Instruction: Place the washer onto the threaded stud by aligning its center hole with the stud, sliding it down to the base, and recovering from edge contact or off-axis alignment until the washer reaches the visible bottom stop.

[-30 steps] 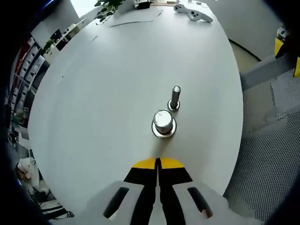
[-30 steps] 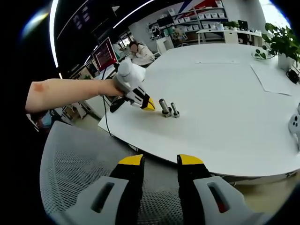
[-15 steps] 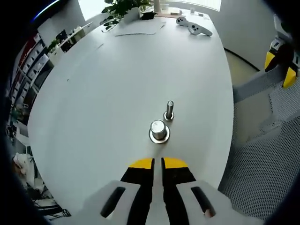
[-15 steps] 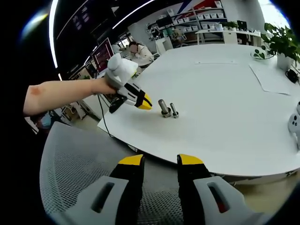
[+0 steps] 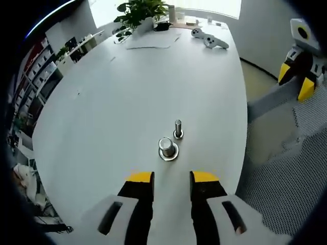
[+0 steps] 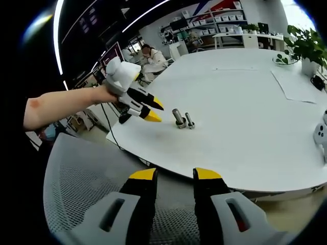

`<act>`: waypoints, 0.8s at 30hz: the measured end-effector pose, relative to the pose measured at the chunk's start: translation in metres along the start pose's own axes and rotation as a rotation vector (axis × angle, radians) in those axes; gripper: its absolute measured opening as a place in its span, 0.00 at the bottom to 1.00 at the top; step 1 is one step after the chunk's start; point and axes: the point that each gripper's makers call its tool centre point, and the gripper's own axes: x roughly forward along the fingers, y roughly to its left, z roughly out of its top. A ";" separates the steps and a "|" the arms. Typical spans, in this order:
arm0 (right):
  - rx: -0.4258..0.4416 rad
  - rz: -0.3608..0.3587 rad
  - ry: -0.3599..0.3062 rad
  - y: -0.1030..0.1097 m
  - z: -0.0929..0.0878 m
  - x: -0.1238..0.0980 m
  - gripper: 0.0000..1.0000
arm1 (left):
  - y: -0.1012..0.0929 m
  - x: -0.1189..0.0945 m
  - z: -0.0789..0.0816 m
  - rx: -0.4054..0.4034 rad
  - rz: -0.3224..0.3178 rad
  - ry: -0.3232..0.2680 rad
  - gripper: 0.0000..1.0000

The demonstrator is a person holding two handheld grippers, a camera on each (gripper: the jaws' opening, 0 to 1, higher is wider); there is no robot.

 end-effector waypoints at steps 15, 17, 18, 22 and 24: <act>-0.017 0.009 0.035 0.002 -0.003 0.002 0.31 | -0.009 -0.096 0.016 -0.205 0.009 -0.325 0.78; -0.024 0.013 0.048 0.003 -0.006 0.002 0.31 | -0.009 -0.110 0.008 -0.237 0.010 -0.346 0.79; -0.028 0.015 0.050 0.004 -0.006 0.001 0.31 | -0.009 -0.118 0.003 -0.266 0.016 -0.363 0.80; -0.030 0.017 0.053 0.004 -0.007 0.001 0.31 | -0.006 -0.136 -0.017 -0.327 0.051 -0.400 0.86; -0.027 0.016 0.051 0.004 -0.007 0.001 0.31 | -0.007 -0.145 -0.026 -0.369 0.071 -0.433 0.89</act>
